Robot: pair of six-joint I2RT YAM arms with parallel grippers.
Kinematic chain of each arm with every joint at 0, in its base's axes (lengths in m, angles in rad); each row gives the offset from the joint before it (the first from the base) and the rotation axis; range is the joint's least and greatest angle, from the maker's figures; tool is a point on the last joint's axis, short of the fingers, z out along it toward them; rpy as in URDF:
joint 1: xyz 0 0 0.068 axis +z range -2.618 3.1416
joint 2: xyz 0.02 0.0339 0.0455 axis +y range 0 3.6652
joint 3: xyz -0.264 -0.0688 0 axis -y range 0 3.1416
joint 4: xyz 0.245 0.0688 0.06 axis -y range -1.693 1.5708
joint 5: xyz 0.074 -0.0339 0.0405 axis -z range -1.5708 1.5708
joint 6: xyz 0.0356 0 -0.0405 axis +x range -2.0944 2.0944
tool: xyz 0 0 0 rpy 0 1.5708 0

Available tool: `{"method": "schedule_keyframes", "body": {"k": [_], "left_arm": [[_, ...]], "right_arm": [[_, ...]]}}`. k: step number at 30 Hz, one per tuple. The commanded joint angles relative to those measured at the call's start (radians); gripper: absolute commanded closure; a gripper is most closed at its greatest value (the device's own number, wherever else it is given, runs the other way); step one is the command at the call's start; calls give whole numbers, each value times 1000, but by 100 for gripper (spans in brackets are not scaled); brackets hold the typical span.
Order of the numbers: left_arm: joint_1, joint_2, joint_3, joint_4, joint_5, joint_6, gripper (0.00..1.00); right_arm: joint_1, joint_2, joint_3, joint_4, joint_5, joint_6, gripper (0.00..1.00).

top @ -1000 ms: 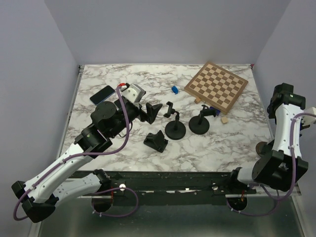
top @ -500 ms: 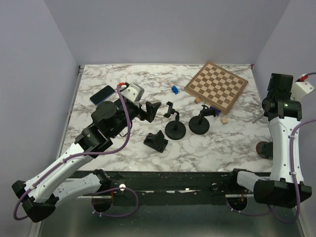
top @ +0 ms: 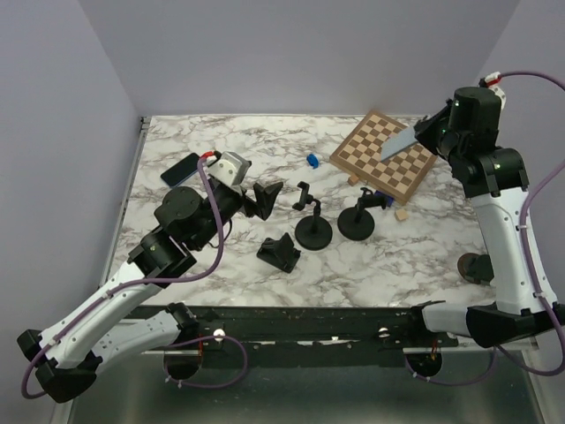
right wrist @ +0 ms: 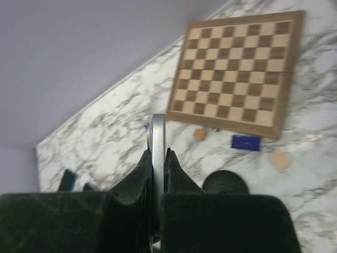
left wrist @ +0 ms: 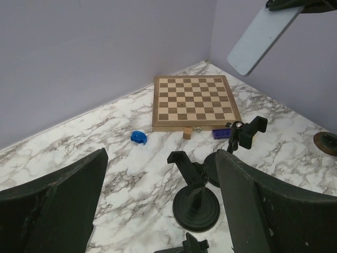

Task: Remove the phone from the phone stand

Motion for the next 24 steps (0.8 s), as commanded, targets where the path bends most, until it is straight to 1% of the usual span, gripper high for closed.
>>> {"method": "schedule_keyframes", "body": {"k": [1, 6, 8, 9, 11, 14, 19, 22, 24], "left_arm": [[-4, -45, -28, 66, 30, 28, 8], [-4, -43, -42, 75, 21, 94, 8], [-4, -45, -45, 99, 16, 117, 8], [-4, -47, -51, 106, 6, 137, 8], [-4, -47, -59, 114, -19, 177, 9], [-4, -50, -75, 125, -49, 258, 11], [-3, -50, -113, 151, -32, 377, 12], [-3, -32, -117, 145, -56, 417, 12], [-4, -28, -116, 132, -56, 429, 15]], "right_arm": [[131, 24, 72, 117, -63, 162, 99], [345, 85, 60, 199, -25, 316, 99], [442, 115, 49, 235, 22, 359, 99], [499, 133, 47, 247, 75, 376, 99], [577, 172, 53, 268, 134, 409, 99], [654, 231, 74, 289, 174, 446, 99], [726, 326, 133, 294, 191, 491, 99], [773, 369, 179, 281, 235, 508, 99], [791, 383, 199, 269, 260, 521, 99]]}}
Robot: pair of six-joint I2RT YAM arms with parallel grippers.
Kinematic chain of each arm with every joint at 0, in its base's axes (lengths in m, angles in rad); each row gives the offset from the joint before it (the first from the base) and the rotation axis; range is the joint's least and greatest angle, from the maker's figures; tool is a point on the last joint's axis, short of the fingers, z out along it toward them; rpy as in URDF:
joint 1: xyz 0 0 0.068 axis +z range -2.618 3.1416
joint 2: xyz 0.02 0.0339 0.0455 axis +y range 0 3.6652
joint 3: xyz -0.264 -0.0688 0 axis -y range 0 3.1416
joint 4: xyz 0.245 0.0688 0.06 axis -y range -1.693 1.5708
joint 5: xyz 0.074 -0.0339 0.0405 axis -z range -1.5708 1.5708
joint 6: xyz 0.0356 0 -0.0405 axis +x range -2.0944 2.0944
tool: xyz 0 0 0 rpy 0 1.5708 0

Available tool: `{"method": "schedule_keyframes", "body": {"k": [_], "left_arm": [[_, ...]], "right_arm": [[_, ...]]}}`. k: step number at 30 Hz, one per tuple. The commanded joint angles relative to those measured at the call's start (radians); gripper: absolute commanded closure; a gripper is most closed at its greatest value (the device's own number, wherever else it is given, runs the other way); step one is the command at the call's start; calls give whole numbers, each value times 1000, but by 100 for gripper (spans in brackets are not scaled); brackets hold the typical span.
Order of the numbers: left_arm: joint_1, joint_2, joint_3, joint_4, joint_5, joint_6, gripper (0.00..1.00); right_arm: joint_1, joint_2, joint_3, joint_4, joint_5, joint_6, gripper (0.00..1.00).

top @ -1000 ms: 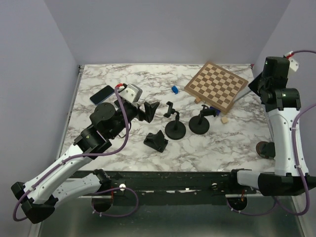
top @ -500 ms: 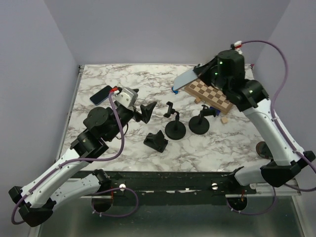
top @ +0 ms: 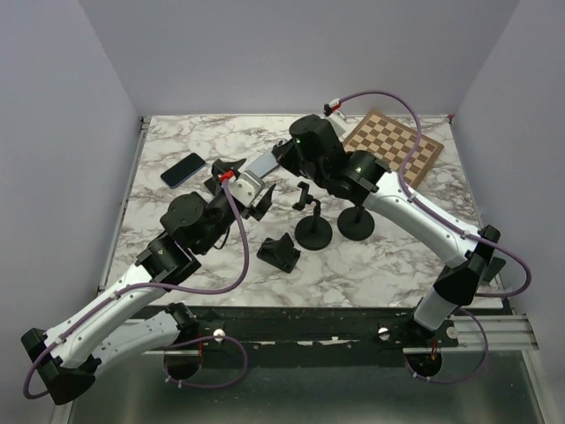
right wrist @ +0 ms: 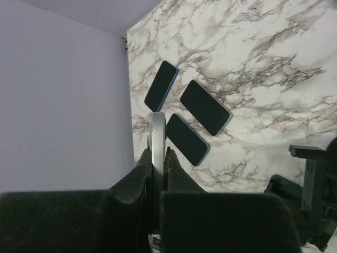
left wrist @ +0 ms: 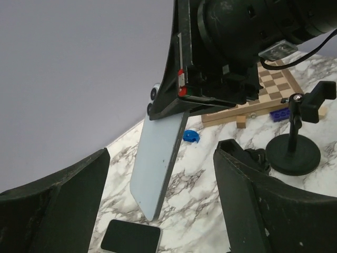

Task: Remove the phone from the phone stand

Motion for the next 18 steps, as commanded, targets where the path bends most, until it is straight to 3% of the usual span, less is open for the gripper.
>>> {"method": "schedule_keyframes", "body": {"k": [1, 11, 18], "left_arm": [[-5, 7, -4, 9, -28, 95, 15], [-4, 63, -11, 39, -197, 159, 27], [-4, 93, -19, 62, -241, 188, 37]], "right_arm": [[48, 14, 92, 52, 110, 74, 99], [98, -5, 80, 45, 106, 99, 99], [127, -5, 78, 38, 110, 110, 99]]}}
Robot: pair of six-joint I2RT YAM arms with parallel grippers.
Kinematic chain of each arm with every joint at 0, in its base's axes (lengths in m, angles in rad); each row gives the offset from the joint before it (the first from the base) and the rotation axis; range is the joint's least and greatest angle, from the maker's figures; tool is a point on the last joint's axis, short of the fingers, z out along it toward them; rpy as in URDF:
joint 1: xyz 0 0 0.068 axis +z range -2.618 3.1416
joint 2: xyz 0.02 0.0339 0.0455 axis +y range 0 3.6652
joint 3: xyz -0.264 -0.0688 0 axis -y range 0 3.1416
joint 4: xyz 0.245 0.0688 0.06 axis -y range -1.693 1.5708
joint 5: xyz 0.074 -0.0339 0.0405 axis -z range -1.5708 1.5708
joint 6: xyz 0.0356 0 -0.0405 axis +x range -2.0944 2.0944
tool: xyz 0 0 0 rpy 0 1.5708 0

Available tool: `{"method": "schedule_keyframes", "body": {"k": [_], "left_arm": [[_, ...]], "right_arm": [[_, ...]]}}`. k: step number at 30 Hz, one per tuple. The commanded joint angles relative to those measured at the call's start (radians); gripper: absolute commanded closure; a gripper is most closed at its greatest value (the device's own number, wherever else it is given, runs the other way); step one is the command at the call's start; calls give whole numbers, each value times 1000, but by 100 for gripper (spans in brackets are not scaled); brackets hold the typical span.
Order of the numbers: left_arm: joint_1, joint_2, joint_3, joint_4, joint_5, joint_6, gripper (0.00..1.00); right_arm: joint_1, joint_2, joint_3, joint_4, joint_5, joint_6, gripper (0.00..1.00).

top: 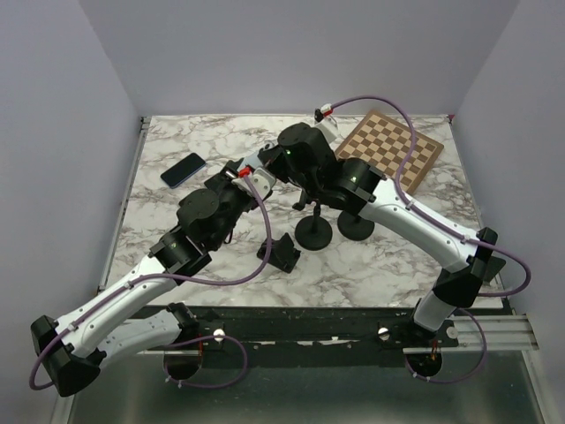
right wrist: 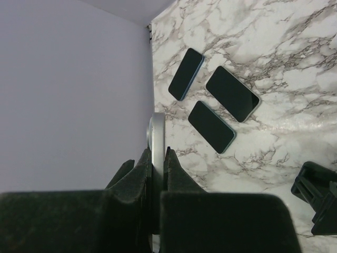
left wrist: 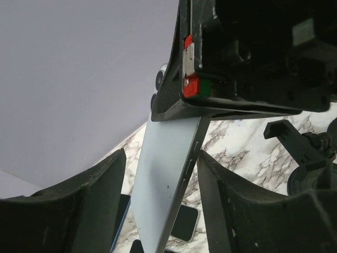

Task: Remove the phone from the phone stand

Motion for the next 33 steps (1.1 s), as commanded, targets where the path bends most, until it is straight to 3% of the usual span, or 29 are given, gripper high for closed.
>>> {"method": "schedule_keyframes", "body": {"k": [1, 5, 9, 12, 15, 18, 22, 25, 33], "left_arm": [[-5, 13, -9, 41, -83, 40, 39], [-3, 15, -12, 53, -105, 46, 47], [-4, 19, -12, 53, -109, 46, 60], [-3, 21, -6, 38, -88, 37, 79], [-3, 17, -3, 28, -72, 27, 100], [-5, 5, -10, 33, -49, 14, 100], [-4, -15, -17, 38, -9, -20, 100], [-3, -23, -19, 39, 5, -37, 100], [73, -22, 9, 11, 75, -217, 100]], "right_arm": [[22, -27, 11, 35, 43, 42, 99], [34, -22, 15, 17, 48, 61, 99], [40, -14, 14, 5, 41, 88, 99], [41, -5, 16, 11, 36, 88, 98], [40, -5, 11, 55, 22, 18, 67], [40, -14, -2, 72, 32, -19, 48], [40, -34, -17, 63, 68, -43, 16], [41, -56, -24, 50, 106, -65, 1], [39, -250, -133, 1, 359, -172, 0]]}}
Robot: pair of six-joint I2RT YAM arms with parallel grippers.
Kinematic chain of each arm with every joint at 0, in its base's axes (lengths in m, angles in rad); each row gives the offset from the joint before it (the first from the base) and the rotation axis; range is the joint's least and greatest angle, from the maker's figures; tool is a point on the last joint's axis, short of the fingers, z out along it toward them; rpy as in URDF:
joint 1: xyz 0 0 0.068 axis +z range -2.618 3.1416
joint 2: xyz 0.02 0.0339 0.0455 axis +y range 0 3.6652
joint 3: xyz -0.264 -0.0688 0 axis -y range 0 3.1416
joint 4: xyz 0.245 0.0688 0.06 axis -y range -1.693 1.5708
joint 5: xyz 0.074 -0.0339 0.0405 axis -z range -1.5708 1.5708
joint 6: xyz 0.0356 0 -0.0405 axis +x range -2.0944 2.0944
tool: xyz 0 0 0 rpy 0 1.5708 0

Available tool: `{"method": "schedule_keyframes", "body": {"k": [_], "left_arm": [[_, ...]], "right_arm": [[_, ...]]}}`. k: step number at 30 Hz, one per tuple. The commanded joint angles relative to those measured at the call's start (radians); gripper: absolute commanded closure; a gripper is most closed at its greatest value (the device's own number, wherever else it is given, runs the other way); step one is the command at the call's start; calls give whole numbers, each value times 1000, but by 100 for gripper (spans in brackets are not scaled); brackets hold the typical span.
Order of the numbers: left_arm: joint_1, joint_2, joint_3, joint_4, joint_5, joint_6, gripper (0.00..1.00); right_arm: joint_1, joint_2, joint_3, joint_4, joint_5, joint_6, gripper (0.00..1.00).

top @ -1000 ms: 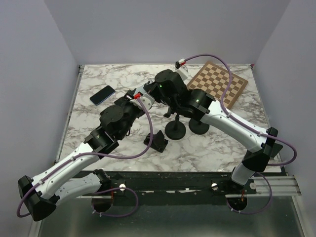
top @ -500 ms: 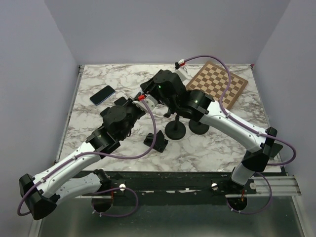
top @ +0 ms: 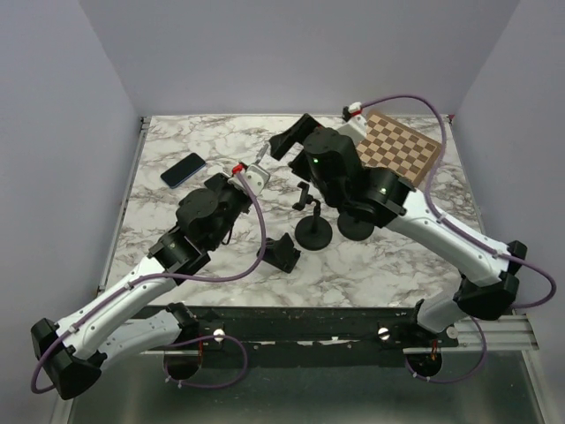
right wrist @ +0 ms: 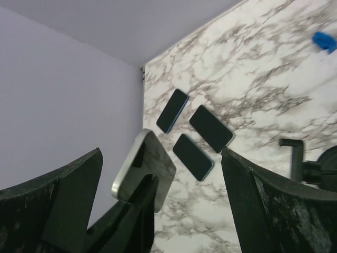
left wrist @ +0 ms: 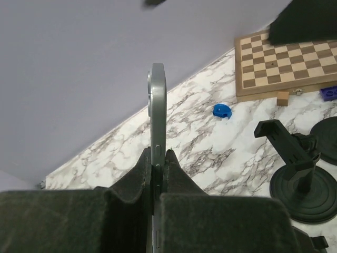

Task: Remove the phone from the phone stand

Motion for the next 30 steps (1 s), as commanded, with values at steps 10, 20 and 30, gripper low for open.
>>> {"method": "schedule_keyframes", "body": {"k": [10, 20, 30], "left_arm": [[455, 145, 90, 1, 518, -758, 100], [789, 680, -92, 888, 992, -1679, 100], [794, 894, -119, 964, 860, -1699, 100]], "right_arm": [[6, -532, -344, -23, 394, -70, 2], [6, -540, -362, -54, 347, -94, 3], [5, -496, -362, 3, 343, -124, 3]]}}
